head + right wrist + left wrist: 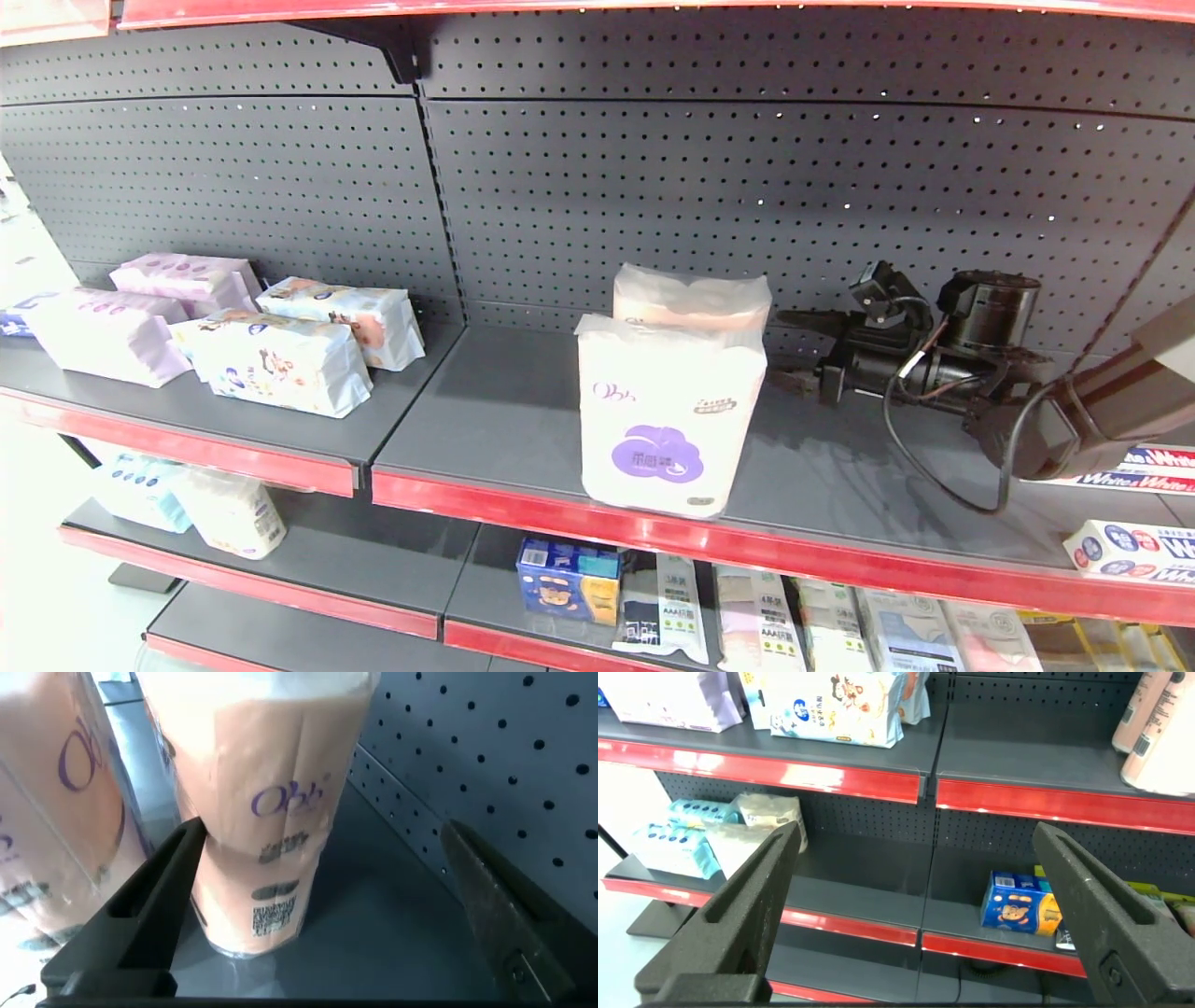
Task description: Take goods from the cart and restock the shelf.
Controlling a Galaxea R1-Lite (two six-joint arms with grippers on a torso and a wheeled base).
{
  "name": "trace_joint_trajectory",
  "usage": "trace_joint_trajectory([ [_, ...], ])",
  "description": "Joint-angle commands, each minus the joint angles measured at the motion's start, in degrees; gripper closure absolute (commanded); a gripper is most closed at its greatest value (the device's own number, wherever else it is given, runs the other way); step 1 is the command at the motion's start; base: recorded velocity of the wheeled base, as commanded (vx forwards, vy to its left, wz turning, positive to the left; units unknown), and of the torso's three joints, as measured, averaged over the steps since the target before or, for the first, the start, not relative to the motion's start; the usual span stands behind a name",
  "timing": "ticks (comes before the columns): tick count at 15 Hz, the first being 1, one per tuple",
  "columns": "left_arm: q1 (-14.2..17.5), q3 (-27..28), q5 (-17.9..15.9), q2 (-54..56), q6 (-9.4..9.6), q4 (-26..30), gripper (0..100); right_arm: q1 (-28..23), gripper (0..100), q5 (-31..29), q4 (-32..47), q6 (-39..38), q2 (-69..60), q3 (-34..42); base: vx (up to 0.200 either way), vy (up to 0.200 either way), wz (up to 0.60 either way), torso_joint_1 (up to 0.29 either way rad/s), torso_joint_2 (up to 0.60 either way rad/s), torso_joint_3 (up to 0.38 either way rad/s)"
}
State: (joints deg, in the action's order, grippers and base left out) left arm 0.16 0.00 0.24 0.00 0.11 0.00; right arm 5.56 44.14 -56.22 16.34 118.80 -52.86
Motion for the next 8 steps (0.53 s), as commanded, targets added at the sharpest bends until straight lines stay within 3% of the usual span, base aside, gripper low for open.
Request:
trace_joint_trajectory([
  [1,0.0,0.0,0.0,-0.1,-0.02,0.0,0,-0.2,0,0.2,0.0,0.2,-0.4,0.6,0.000,0.000,0.00,0.000,0.00,0.000],
  [8,0.0,0.0,0.0,-0.1,-0.02,0.0,0,-3.0,0,2.5,0.0,1.9,-2.2,4.0,0.000,0.000,0.00,0.000,0.00,0.000],
])
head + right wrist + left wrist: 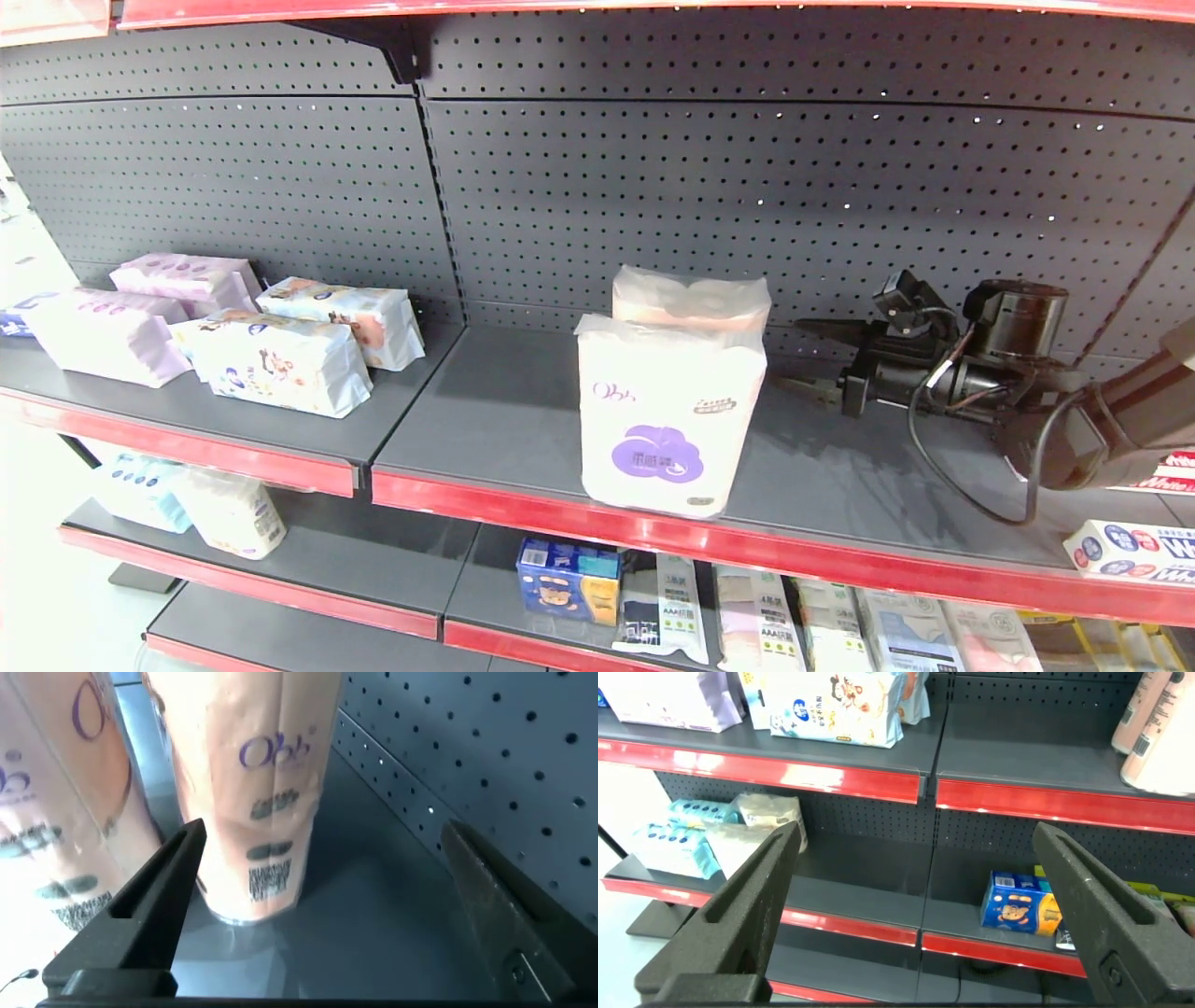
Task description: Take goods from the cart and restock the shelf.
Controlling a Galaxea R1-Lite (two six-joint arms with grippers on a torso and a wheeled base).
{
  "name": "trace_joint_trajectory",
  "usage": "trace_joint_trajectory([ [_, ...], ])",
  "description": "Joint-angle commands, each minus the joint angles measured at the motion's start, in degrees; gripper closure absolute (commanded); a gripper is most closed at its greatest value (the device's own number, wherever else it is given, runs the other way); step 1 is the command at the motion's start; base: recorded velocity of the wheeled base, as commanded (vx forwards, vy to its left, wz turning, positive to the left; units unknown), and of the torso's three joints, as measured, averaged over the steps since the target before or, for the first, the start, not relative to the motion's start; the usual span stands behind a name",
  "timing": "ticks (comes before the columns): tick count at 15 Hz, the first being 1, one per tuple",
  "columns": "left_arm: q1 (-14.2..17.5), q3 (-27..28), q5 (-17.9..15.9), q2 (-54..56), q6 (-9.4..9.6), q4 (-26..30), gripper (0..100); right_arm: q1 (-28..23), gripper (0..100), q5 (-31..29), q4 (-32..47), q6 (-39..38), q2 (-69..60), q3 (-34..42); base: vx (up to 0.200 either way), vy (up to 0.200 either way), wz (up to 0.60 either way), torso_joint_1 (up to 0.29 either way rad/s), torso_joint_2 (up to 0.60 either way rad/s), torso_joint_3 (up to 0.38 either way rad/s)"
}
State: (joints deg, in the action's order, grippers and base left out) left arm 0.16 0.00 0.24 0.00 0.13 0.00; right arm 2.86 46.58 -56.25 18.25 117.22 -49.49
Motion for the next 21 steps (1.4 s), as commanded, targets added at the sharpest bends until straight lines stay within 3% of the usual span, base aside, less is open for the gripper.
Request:
trace_joint_trajectory([
  [1,0.0,0.0,0.0,-0.1,0.04,0.0,0,-0.7,0,0.1,0.0,-0.1,-0.9,1.2,0.000,0.000,0.00,0.000,0.00,0.000],
  [10,0.0,0.0,0.0,-0.1,0.04,0.0,0,-5.9,0,0.1,0.0,0.2,-5.3,8.5,0.000,0.000,0.00,0.000,0.00,0.000],
  [15,0.0,0.0,0.0,-0.1,-0.05,0.0,0,-13.3,0,-1.8,3.6,1.8,-12.6,13.0,0.000,0.000,0.00,0.000,0.00,0.000],
  [19,0.0,0.0,0.0,-0.1,0.04,0.0,0,-16.2,0,-9.8,5.0,2.6,-20.5,17.9,0.000,0.000,0.00,0.000,0.00,0.000],
  [21,0.0,0.0,0.0,-0.1,-0.05,0.0,0,-16.3,0,-18.3,7.3,-2.4,-27.8,21.5,0.000,0.000,0.00,0.000,0.00,0.000],
])
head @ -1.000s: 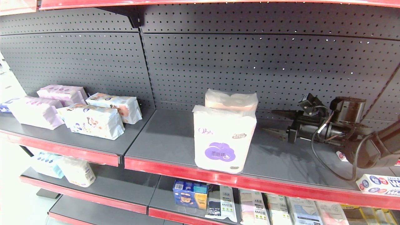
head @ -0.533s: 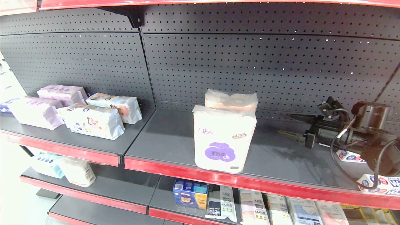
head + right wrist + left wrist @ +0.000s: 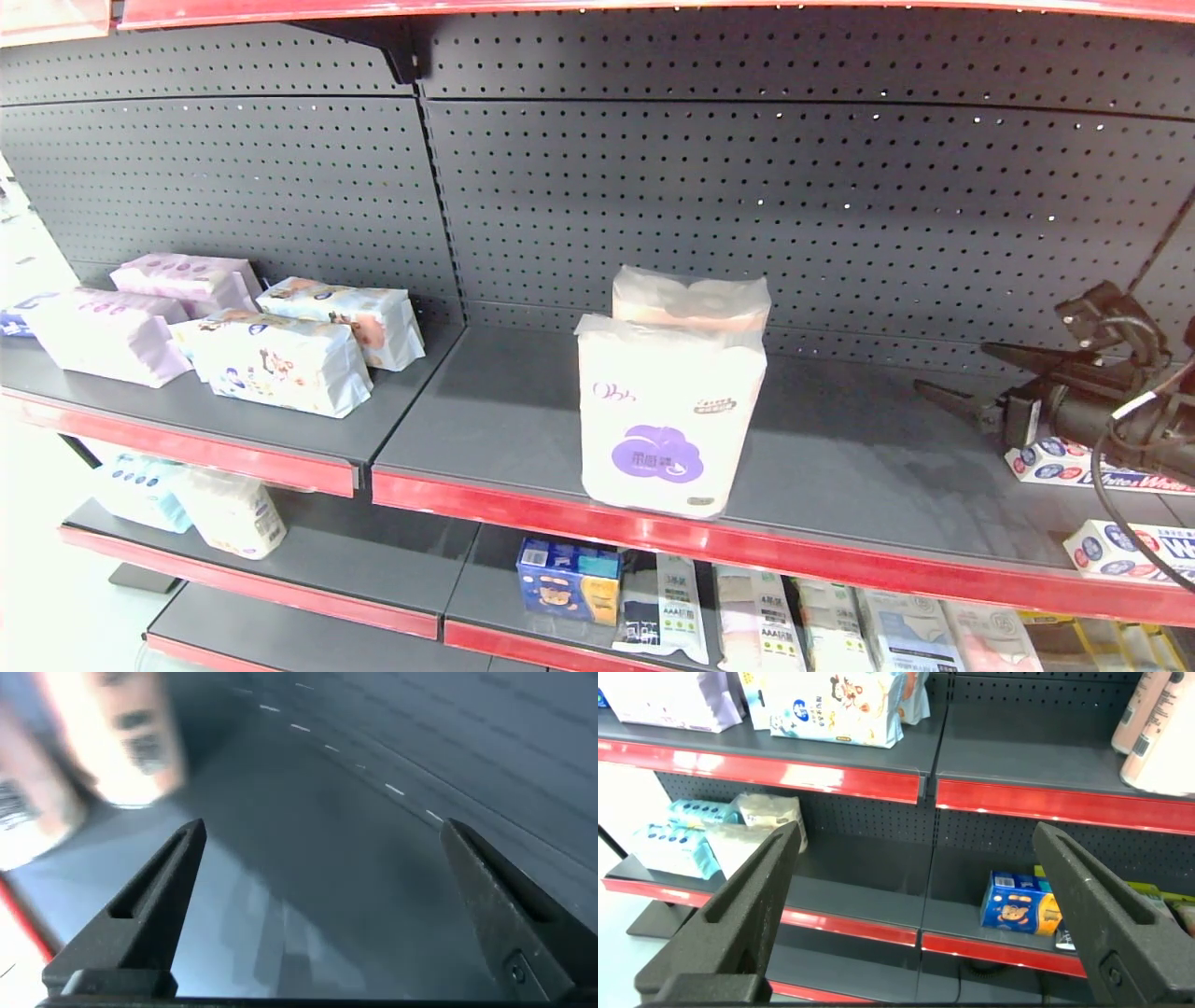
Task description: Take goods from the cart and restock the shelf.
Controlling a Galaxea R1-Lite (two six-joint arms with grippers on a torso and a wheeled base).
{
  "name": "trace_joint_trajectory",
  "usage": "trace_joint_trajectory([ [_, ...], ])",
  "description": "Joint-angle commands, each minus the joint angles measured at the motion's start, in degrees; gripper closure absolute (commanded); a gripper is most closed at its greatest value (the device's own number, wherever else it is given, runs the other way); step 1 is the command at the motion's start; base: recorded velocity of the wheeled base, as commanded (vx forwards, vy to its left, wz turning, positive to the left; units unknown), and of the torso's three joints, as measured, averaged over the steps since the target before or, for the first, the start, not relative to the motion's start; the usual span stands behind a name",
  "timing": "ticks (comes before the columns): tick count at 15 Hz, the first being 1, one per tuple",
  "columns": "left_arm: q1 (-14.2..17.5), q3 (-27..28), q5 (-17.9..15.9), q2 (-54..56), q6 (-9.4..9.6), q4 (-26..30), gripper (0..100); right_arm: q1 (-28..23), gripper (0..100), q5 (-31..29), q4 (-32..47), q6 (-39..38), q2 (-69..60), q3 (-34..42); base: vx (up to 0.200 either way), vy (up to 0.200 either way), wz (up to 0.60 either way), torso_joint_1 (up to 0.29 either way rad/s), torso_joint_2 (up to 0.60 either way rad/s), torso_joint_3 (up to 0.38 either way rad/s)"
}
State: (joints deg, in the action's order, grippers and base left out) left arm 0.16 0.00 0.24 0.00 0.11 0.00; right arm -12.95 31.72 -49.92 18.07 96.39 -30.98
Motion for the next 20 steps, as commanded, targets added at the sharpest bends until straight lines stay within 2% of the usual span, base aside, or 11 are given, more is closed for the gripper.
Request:
trace_joint_trajectory([
  [1,0.0,0.0,0.1,-0.1,-0.02,0.0,0,-0.3,0,-7.4,1.0,-4.4,-10.0,5.7,0.000,0.000,0.00,0.000,0.00,0.000],
  [4,0.0,0.0,0.0,-0.1,0.07,0.0,0,0.4,0,-16.9,1.1,-8.2,-19.2,13.4,0.000,0.000,0.00,0.000,0.00,0.000],
  [8,0.0,0.0,0.0,-0.1,0.07,0.0,0,2.6,0,-19.1,2.1,-12.2,-27.7,19.7,0.000,0.000,0.00,0.000,0.00,0.000],
  [10,0.0,0.0,0.1,-0.1,-0.02,0.0,0,6.4,0,-23.0,12.9,-12.6,-39.3,21.9,0.000,0.000,0.00,0.000,0.00,0.000],
  [11,0.0,0.0,0.0,-0.1,0.07,0.0,0,7.8,0,-23.7,16.6,-13.6,-43.1,22.6,0.000,0.000,0.00,0.000,0.00,0.000],
  [13,0.0,0.0,0.0,-0.1,-0.02,0.0,0,8.9,0,-23.8,18.3,-14.4,-45.7,23.9,0.000,0.000,0.00,0.000,0.00,0.000],
  [15,0.0,0.0,0.0,-0.1,-0.02,0.0,0,10.6,0,-23.7,18.5,-14.3,-52.4,30.9,0.000,0.000,0.00,0.000,0.00,0.000],
  [17,0.0,0.0,0.0,-0.1,-0.02,0.0,0,11.5,0,-23.9,23.5,-14.5,-57.5,30.9,0.000,0.000,0.00,0.000,0.00,0.000],
  [20,0.0,0.0,0.0,-0.1,-0.02,0.0,0,14.4,0,-24.9,26.2,-14.5,-61.9,31.0,0.000,0.000,0.00,0.000,0.00,0.000],
])
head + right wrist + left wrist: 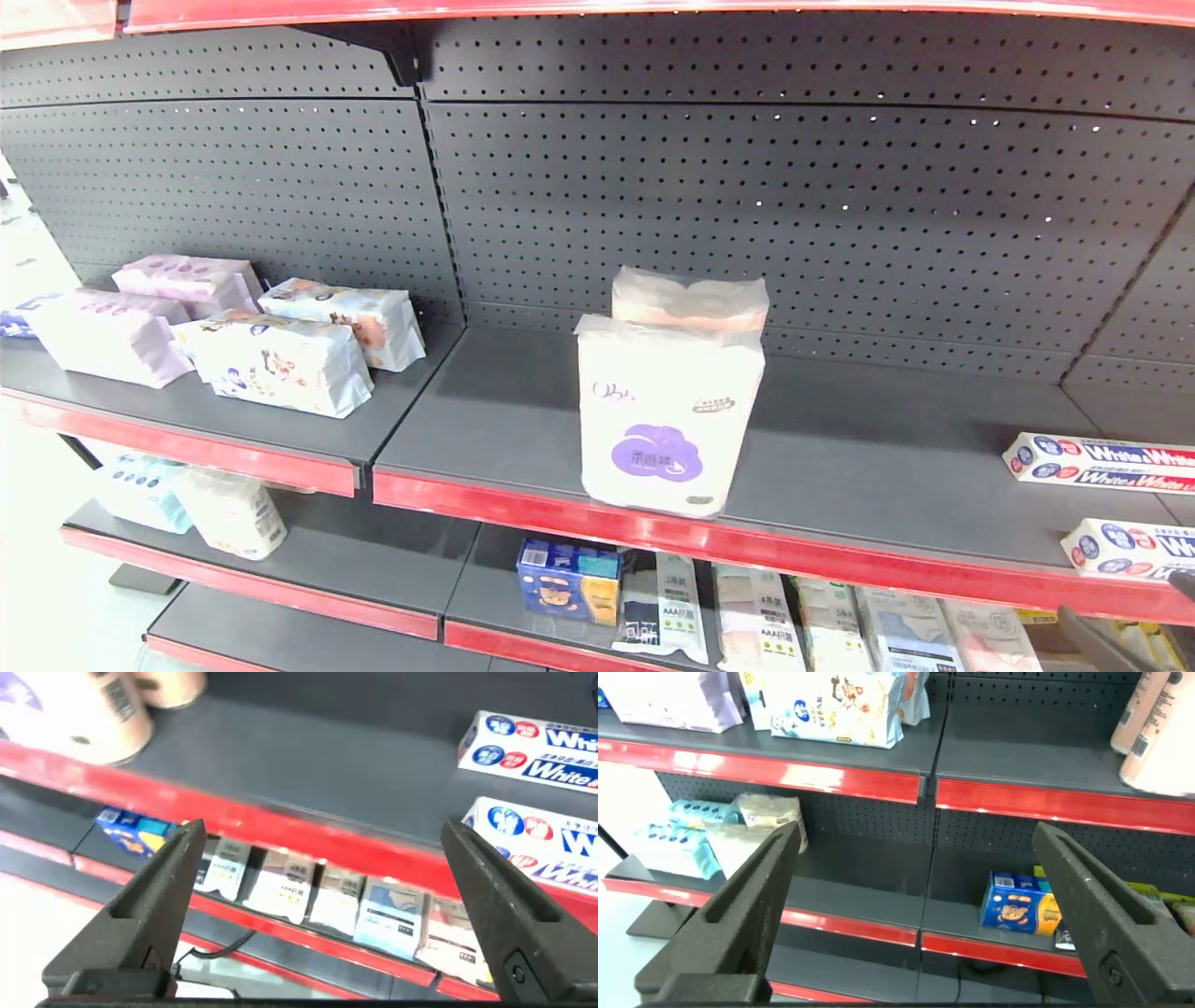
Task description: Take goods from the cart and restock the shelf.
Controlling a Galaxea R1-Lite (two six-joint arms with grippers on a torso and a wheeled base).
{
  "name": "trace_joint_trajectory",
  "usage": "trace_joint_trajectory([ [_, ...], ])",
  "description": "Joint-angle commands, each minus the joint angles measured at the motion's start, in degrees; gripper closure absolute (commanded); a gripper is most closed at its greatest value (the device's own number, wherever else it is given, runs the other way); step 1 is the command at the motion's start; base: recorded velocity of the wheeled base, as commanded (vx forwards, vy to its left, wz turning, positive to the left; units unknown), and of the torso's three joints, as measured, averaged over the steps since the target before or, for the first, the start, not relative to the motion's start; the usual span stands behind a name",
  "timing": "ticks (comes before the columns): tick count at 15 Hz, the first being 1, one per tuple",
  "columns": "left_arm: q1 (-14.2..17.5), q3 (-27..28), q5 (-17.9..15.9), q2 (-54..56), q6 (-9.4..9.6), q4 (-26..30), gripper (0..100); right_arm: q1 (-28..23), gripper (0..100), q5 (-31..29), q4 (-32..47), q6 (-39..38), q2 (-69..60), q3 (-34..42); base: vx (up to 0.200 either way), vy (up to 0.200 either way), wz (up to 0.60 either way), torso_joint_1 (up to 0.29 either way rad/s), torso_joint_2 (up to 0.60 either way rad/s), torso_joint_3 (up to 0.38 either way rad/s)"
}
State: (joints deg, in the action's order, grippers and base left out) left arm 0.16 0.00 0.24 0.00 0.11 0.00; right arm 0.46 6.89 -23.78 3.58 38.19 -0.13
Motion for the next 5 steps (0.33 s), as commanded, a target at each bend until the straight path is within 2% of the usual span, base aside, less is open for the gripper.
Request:
trace_joint_trajectory([
  [1,0.0,0.0,0.0,-0.1,-0.02,0.0,0,1.9,0,-1.4,3.6,0.1,-9.5,0.1,0.000,0.000,0.00,0.000,0.00,0.000],
  [4,0.0,0.0,0.0,-0.1,-0.02,0.0,0,2.2,0,-1.4,13.2,0.4,-20.9,0.1,0.000,0.000,0.00,0.000,0.00,0.000],
  [5,0.0,0.0,0.0,-0.1,-0.02,0.0,0,2.0,0,-1.4,14.3,0.5,-21.9,0.1,0.000,0.000,0.00,0.000,0.00,0.000],
])
